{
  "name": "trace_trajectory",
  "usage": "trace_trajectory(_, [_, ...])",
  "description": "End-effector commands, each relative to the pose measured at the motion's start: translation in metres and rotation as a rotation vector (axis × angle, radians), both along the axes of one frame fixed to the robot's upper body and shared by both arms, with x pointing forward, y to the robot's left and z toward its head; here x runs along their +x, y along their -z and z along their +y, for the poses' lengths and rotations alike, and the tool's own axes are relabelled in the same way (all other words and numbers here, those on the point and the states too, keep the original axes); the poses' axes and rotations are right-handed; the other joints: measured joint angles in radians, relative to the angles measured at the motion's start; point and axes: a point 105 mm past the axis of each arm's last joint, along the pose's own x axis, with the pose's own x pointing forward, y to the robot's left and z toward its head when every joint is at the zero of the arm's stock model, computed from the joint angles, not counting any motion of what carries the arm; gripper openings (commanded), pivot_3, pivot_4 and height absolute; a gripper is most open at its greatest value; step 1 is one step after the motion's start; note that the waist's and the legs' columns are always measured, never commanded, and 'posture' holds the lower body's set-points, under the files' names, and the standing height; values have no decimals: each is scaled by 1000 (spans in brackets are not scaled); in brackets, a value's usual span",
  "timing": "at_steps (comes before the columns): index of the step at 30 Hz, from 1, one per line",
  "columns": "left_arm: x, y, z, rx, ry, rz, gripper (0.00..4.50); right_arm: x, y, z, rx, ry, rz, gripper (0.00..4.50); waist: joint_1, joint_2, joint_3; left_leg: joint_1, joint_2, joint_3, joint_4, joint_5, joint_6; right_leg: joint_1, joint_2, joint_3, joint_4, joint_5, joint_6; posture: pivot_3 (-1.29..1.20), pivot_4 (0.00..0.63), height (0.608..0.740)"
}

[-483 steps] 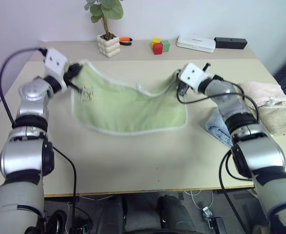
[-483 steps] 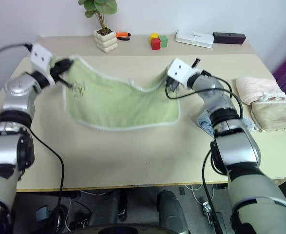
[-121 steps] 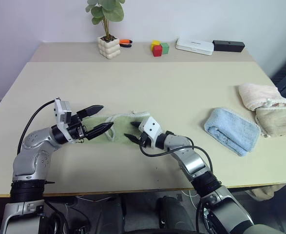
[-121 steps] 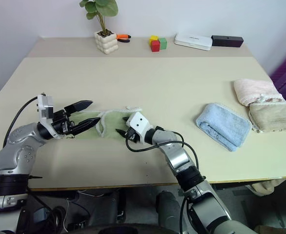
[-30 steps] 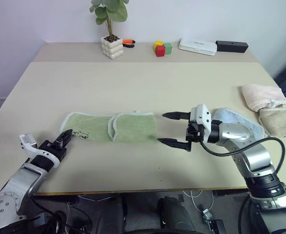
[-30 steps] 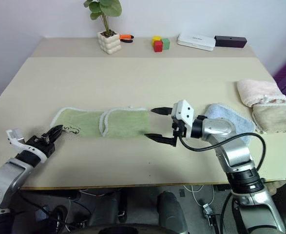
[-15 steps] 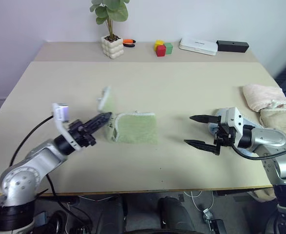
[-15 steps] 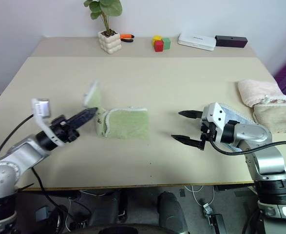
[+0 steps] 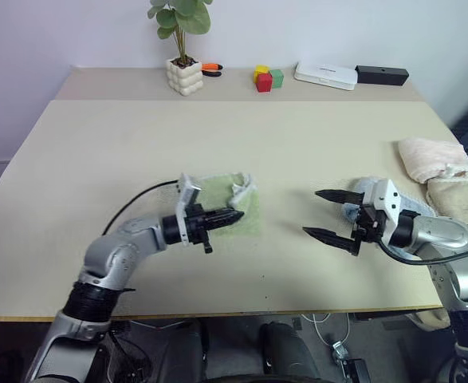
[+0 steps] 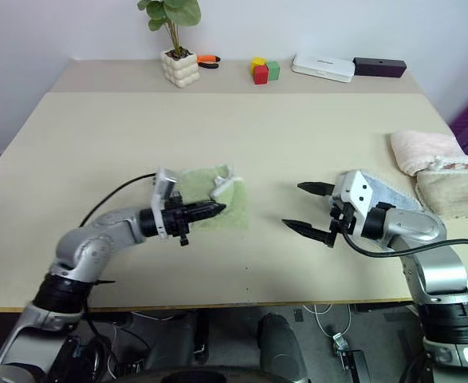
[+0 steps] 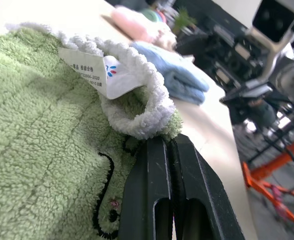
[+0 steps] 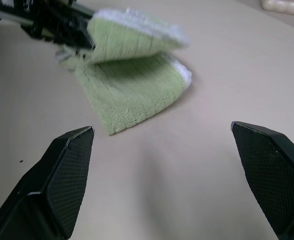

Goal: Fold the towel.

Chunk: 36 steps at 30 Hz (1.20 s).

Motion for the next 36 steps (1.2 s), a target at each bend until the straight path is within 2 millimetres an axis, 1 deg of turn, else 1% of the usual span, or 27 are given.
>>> trace_trajectory(1, [-3, 7, -8, 43, 40, -23, 44, -2, -16, -1, 3, 6, -70, 4500, 0, 0, 0, 0, 0, 0, 0, 0, 0, 0, 0, 0, 0, 0, 0, 0, 150, 735])
trace_trajectory(3, [-1, 17, -8, 88, 26, -9, 44, -3, -16, 0, 5, 7, -72, 4500, 1, 0, 0, 0, 0, 0, 0, 0, 0, 0, 0, 0, 0, 0, 0, 0, 150, 735])
trace_trajectory(6, [3, 19, -8, 84, 8, 6, 44, -3, -15, 1, 5, 11, -73, 4500, 1, 0, 0, 0, 0, 0, 1, 0, 0, 0, 0, 0, 0, 0, 0, 0, 150, 735])
trace_trajectory(9, [11, 17, -8, 47, -42, 36, 775, -3, -15, 0, 3, 15, -73, 4500, 3, 0, 0, 0, 0, -1, 1, 0, 0, 1, 0, 0, 0, 0, 0, 0, 150, 735])
trace_trajectory(10, [13, 15, -9, 40, -55, 22, 1351, -2, -14, 0, 2, 16, -73, 4500, 2, 0, 0, 0, 0, -1, 1, 0, 0, 1, 0, 0, 0, 0, 0, 0, 150, 735])
trace_trajectory(12, [15, 13, -9, 29, -70, 9, 2318, -1, -14, 1, 3, 15, -73, 4500, 1, 0, 0, 0, 0, -1, 1, 0, 0, 1, 0, 0, 0, 0, 1, 0, 150, 735])
trace_trajectory(14, [13, 10, -11, 14, -62, 3, 3307, 0, -15, 3, 7, 11, -75, 4500, 1, 0, 0, 0, 0, -1, 1, 0, 0, 1, 0, 0, 0, 1, 3, 0, 150, 735])
trace_trajectory(15, [9, 7, -12, -8, -42, 3, 3796, 1, -16, 5, 12, 6, -76, 4500, 1, 0, 0, 0, 0, -1, 1, 0, 0, 1, 0, 0, 0, 1, 3, 0, 150, 735])
trace_trajectory(16, [5, 3, -12, -23, -23, -8, 4205, 2, -17, 7, 16, -1, -78, 4500, 1, 0, 0, 0, 0, -1, 1, 0, 0, 1, 0, 0, 0, 2, 3, 0, 150, 735])
trace_trajectory(17, [0, 0, -12, -31, 0, -40, 4454, 2, -19, 10, 27, -10, -82, 4500, 1, 0, 0, 0, 0, -1, 1, 0, 0, 1, 0, 0, 0, 1, 3, 0, 150, 735])
trace_trajectory(19, [-8, -11, -10, -96, 34, -46, 4454, 6, -25, 12, 60, -14, -89, 4500, -1, 0, 0, 0, 0, -1, 1, 0, 0, 1, 0, 0, 0, 1, 3, 0, 150, 735])
trace_trajectory(21, [-12, -30, -3, -197, 52, -45, 4454, 11, -30, 15, 95, -14, -92, 4500, -2, 0, 0, 0, 0, -1, 1, 0, 0, 1, 0, 0, 0, 1, 3, 0, 150, 735])
trace_trajectory(25, [-16, -51, 11, -322, 41, -22, 4454, 21, -45, 25, 218, 0, -94, 4500, 0, 0, 0, 0, 1, -1, 1, 0, 0, 1, 0, 0, 1, 2, 4, 0, 150, 735])
trace_trajectory(26, [-15, -53, 14, -329, 24, -27, 4454, 24, -50, 27, 255, 9, -92, 4500, 0, 0, 0, 0, 1, -1, 1, 0, 0, 1, 0, 0, 1, 2, 4, 0, 150, 735])
trace_trajectory(27, [-9, -55, 19, -330, -32, -41, 4454, 27, -55, 32, 298, 15, -95, 4500, 1, 0, 0, 0, 1, -1, 1, 0, 0, 1, 0, 0, 1, 2, 4, 0, 150, 735])
trace_trajectory(30, [11, -61, 40, -427, -183, 16, 4454, 27, -65, 52, 393, 20, -108, 4500, 0, 0, 0, 0, 0, -2, 1, 0, 0, 1, 0, 0, 1, 2, 5, 0, 150, 735])
trace_trajectory(31, [16, -62, 45, -443, -218, 26, 4489, 28, -66, 56, 425, 28, -99, 4245, 1, 0, 0, 0, 1, -2, 2, 0, 0, 1, 0, -1, 1, 3, 5, 0, 150, 735])
trace_trajectory(32, [28, -64, 57, -474, -321, 21, 4235, 29, -63, 65, 442, 51, -102, 3943, 0, 0, 0, 0, 1, -2, 2, 0, 0, 1, 1, -1, 1, 3, 5, 0, 150, 735])
trace_trajectory(33, [41, -60, 71, -456, -454, -9, 3921, 30, -59, 76, 481, 88, -99, 3617, 0, 0, 0, 0, 1, -2, 1, 0, 0, 1, 1, -1, 1, 3, 6, 0, 150, 735])
trace_trajectory(34, [48, -57, 80, -431, -532, -39, 3604, 33, -57, 86, 511, 131, -101, 3144, 0, 0, 0, 0, 1, -2, 1, 0, 0, 1, 1, -1, 1, 3, 7, 0, 150, 735])
trace_trajectory(35, [51, -55, 84, -411, -574, -61, 3149, 34, -56, 92, 530, 162, -103, 2693, -2, 0, 0, 0, 1, -3, 1, 0, 0, 1, 1, -1, 1, 4, 8, 0, 150, 735])
trace_trajectory(36, [52, -53, 83, -399, -590, -65, 2627, 36, -53, 96, 529, 190, -101, 2140, -2, 0, 0, 0, 1, -2, 1, 0, 0, 1, 2, -1, 1, 4, 8, 0, 150, 735])
